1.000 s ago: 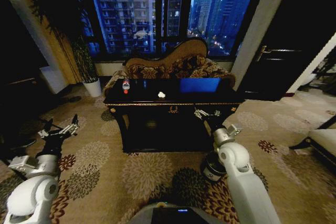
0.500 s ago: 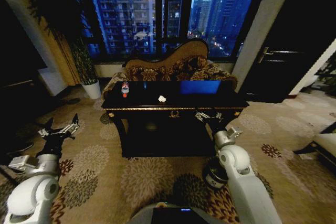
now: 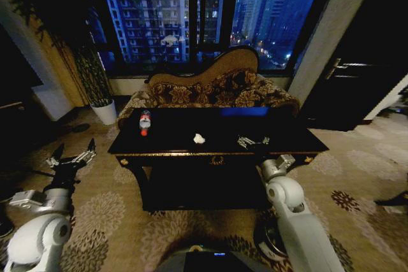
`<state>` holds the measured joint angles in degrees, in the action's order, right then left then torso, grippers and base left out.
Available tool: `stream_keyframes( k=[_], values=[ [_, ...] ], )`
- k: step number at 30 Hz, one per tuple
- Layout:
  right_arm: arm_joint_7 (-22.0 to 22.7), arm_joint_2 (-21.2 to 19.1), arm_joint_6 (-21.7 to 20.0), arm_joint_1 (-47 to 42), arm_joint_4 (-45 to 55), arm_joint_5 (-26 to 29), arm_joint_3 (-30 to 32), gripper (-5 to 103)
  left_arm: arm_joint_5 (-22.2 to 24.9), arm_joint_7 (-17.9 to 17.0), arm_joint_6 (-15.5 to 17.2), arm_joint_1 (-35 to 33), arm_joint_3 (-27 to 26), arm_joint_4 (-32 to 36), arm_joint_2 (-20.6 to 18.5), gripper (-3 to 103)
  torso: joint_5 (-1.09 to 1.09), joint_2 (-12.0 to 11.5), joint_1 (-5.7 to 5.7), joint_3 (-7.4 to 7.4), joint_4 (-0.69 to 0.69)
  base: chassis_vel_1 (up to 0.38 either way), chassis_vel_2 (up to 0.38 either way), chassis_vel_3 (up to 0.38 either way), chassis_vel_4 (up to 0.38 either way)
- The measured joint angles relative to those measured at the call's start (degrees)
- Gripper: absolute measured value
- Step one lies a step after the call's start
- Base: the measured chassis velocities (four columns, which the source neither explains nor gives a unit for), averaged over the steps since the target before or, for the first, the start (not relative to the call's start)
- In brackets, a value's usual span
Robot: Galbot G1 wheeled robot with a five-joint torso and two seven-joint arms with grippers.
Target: Move to the front of the table and place the trash on the table into the trash bin.
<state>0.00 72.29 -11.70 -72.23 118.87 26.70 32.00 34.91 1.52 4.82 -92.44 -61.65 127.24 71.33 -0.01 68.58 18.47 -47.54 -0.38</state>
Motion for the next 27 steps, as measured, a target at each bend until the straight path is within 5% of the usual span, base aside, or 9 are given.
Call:
stream_keyframes(
  k=[10,27],
  values=[
    [-0.01,-5.13,-4.63,2.84,1.04,1.05,-5.43,100,0.03,0.02,-0.04,-0.71,-0.09,0.86,0.28,100,0.0,0.07,-0.12,0.05,0.01,-0.018,0.026,0.025,-0.02],
    [-0.01,-11.65,-5.51,10.52,-4.28,0.96,-18.73,100,-1.19,-0.01,-0.16,-1.84,-0.62,1.63,2.05,100,0.01,0.03,-0.06,0.02,0.0,0.0,0.0,0.0,0.0]
  ],
)
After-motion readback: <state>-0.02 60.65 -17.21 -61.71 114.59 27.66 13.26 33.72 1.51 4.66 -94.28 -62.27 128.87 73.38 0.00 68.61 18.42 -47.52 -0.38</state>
